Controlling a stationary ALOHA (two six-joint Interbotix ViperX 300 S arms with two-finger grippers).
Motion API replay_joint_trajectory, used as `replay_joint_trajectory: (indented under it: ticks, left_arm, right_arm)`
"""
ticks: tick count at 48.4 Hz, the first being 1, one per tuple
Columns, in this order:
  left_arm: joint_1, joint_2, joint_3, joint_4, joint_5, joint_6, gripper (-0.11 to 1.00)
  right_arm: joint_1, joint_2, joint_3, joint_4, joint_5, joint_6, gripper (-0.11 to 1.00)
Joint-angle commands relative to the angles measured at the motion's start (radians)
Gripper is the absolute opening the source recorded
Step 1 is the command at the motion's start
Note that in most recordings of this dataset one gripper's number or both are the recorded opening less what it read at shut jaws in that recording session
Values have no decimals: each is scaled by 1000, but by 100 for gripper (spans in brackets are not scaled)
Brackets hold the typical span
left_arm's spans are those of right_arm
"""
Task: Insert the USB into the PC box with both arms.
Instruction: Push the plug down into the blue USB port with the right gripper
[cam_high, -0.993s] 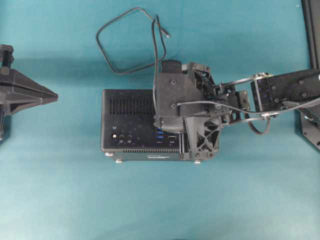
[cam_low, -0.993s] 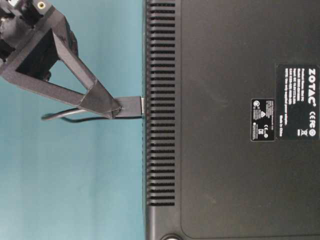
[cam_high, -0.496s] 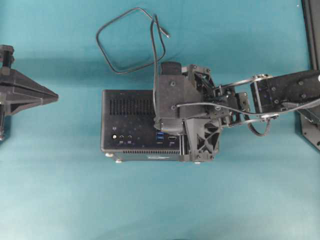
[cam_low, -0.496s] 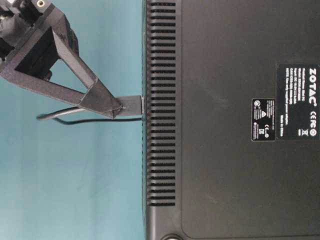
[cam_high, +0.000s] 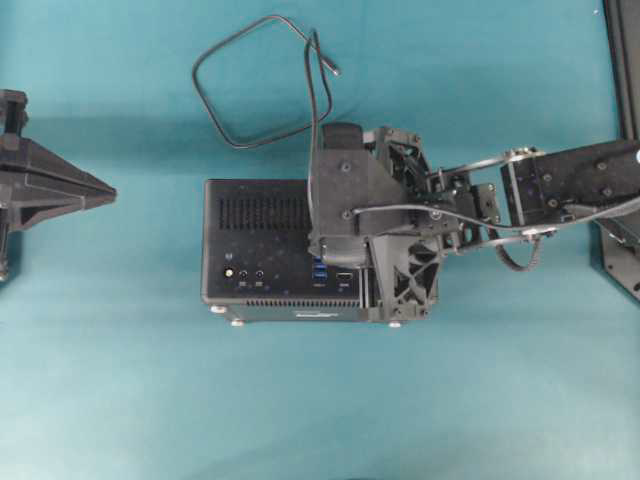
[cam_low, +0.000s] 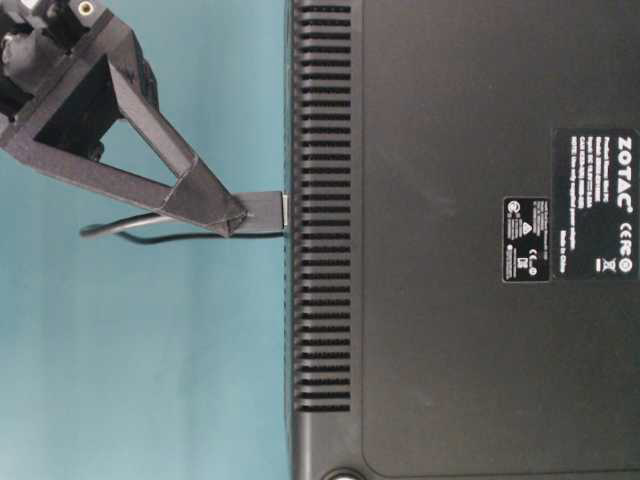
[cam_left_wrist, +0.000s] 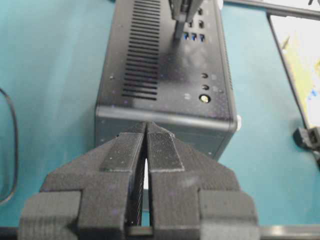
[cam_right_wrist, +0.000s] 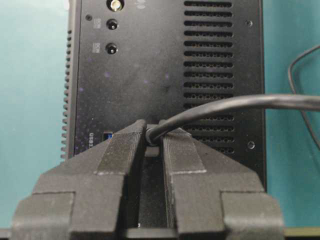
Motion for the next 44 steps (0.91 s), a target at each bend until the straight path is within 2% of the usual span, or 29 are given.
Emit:
replay_joint_trajectory:
  ticks: [1,12,27,44]
  left_arm:
    - [0,2,-20,2,-9,-2,0]
    - [0,3,-20,2,-9,0,0]
    - [0,3,-20,2,-9,0,0]
    - [0,6,-18,2,-9,0,0]
  right_arm:
    - [23,-5,-9,15,0,11,12]
    - [40,-3,-14,32,2,12,12]
    - [-2,-17,-17,-20,28,9,12]
    - [44,-11,-28,0,44,11,12]
